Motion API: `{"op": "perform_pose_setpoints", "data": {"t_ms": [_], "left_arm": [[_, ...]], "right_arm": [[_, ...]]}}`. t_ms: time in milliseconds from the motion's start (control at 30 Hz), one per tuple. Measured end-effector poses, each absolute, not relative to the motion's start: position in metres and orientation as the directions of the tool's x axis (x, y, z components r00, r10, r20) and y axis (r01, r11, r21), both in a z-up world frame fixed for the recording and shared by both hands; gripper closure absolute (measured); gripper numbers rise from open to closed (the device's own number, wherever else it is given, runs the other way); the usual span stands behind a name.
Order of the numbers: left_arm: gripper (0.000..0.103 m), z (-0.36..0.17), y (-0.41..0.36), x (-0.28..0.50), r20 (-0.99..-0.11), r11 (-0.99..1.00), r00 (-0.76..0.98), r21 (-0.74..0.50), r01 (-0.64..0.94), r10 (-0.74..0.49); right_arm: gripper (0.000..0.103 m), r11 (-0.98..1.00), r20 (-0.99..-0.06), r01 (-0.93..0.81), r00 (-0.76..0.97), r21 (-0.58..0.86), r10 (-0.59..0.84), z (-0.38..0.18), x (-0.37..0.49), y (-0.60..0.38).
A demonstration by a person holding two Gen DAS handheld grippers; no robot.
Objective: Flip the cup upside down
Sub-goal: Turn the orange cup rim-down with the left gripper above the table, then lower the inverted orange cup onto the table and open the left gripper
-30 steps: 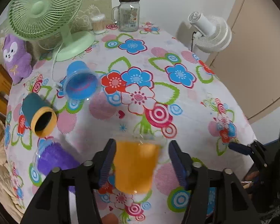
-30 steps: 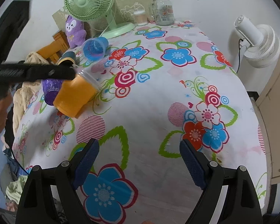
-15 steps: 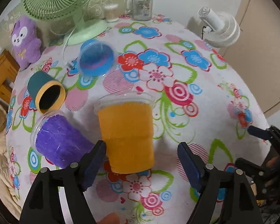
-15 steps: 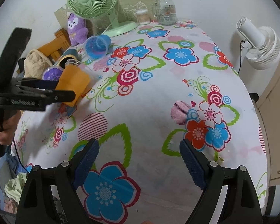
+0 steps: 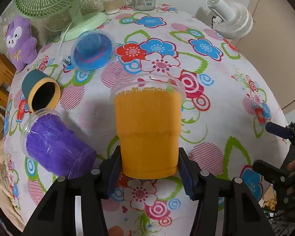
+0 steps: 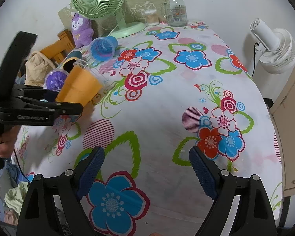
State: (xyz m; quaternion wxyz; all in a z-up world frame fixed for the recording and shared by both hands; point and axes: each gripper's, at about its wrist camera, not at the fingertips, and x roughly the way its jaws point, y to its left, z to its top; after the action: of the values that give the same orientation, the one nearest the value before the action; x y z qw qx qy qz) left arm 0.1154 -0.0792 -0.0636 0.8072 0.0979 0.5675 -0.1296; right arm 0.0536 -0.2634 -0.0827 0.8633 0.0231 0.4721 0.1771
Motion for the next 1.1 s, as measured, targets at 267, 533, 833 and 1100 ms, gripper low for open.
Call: {"op": "perform_pose_setpoints", "data": {"t_ms": [267, 533, 833, 1100], "left_arm": [[0.046, -0.035, -0.096, 0.105, -0.958, 0.924, 0.276, 0.040, 0.381, -0.072], [0.046, -0.015, -0.100, 0.105, -0.951, 0.927, 0.302, 0.047, 0.373, -0.073], [0.046, -0.019, -0.099, 0.100, -0.955, 0.926, 0.290, 0.050, 0.374, -0.066], [0.046, -0.020, -0.096, 0.105, -0.954, 0.931, 0.290, 0.032, 0.363, -0.080]], "right_arm": [[0.013, 0.929, -0.805, -0.296, 0.483, 0.220, 0.345, -0.085, 0.054, -0.260], [0.013, 0.926, -0.805, -0.303, 0.478, 0.225, 0.351, -0.087, 0.055, -0.259], [0.013, 0.924, -0.807, -0.311, 0.474, 0.222, 0.354, -0.088, 0.054, -0.258], [0.013, 0.925, -0.809, -0.311, 0.474, 0.217, 0.349, -0.088, 0.054, -0.257]]}}
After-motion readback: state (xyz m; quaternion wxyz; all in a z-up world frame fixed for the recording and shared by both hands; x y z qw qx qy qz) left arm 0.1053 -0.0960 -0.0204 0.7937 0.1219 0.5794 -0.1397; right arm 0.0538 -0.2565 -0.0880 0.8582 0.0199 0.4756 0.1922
